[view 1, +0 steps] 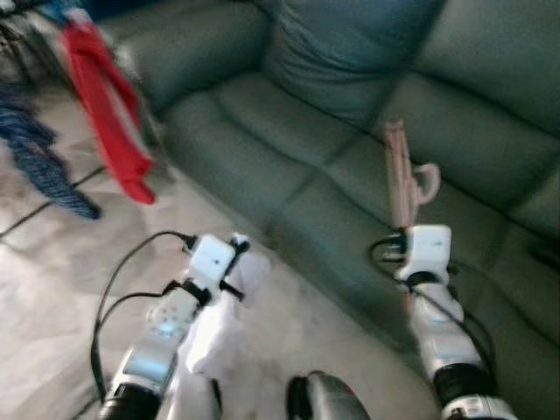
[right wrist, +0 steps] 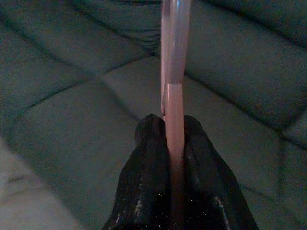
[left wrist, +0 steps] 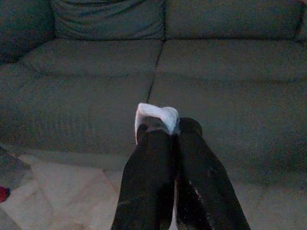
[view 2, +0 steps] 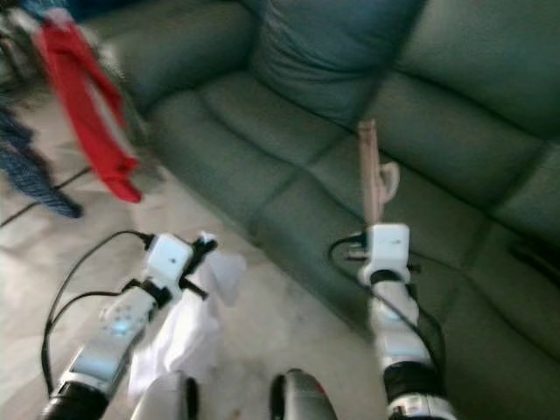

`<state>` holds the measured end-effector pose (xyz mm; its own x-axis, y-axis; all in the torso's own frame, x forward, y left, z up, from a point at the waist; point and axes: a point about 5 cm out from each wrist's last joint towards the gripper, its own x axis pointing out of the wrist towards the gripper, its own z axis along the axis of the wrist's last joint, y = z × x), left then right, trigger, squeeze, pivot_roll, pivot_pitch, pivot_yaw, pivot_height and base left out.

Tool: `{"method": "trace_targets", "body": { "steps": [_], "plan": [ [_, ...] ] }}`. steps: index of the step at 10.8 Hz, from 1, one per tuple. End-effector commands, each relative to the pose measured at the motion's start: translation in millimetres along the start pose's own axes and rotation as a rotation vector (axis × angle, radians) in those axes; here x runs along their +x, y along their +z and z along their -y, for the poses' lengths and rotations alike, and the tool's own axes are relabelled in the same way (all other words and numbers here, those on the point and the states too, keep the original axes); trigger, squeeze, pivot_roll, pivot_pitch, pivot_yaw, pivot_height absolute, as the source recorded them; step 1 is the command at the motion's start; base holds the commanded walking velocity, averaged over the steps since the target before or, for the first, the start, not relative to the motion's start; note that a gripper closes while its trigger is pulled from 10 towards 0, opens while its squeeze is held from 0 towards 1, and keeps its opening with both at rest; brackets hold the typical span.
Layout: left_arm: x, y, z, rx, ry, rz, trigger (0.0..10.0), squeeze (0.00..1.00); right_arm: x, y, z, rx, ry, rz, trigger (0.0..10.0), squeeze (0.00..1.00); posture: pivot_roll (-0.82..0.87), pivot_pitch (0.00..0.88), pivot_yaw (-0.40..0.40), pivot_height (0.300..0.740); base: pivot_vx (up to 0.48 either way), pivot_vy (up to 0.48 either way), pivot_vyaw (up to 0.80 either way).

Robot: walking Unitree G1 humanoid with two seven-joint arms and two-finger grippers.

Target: Hang hanger

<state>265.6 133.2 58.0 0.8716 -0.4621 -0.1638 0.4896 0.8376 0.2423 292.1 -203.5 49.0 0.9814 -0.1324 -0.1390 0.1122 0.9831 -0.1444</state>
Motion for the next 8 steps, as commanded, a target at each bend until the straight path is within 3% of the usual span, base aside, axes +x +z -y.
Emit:
{"method": "trace_targets", "body": {
  "steps": [1,3,5,7,8],
  "plan": [
    [-3.8,1,-8.9,0.028,0.049,0.012,10.0,0.0,-1.1,1,-9.0,0.014,0.029,0.007,10.0,0.0,0.0,0.144,-0.074,0.74,0.0,0.0,0.0],
    [-2.7,6,-22.8,0.067,0.158,0.042,10.0,0.0,-0.8,1,-10.6,0.012,0.033,0.011,10.0,0.0,0.01,0.145,-0.073,0.74,0.0,0.0,0.0],
    [-1.3,8,-38.0,0.111,0.197,0.043,10.0,0.0,-0.8,2,-12.2,0.015,0.035,0.019,10.0,0.0,0.01,0.147,-0.071,0.74,0.0,0.0,0.0],
    [4.8,15,-62.8,0.177,0.215,0.025,10.0,0.0,-0.2,7,-14.7,0.011,0.057,0.033,10.0,0.0,0.01,0.15,-0.068,0.74,0.0,0.0,0.0],
    [11.8,24,-79.4,0.15,0.308,0.027,10.0,0.0,1.2,11,-16.1,-0.007,0.077,0.054,10.0,0.0,0.01,0.155,-0.066,0.74,0.0,0.0,0.0]
  ]
}}
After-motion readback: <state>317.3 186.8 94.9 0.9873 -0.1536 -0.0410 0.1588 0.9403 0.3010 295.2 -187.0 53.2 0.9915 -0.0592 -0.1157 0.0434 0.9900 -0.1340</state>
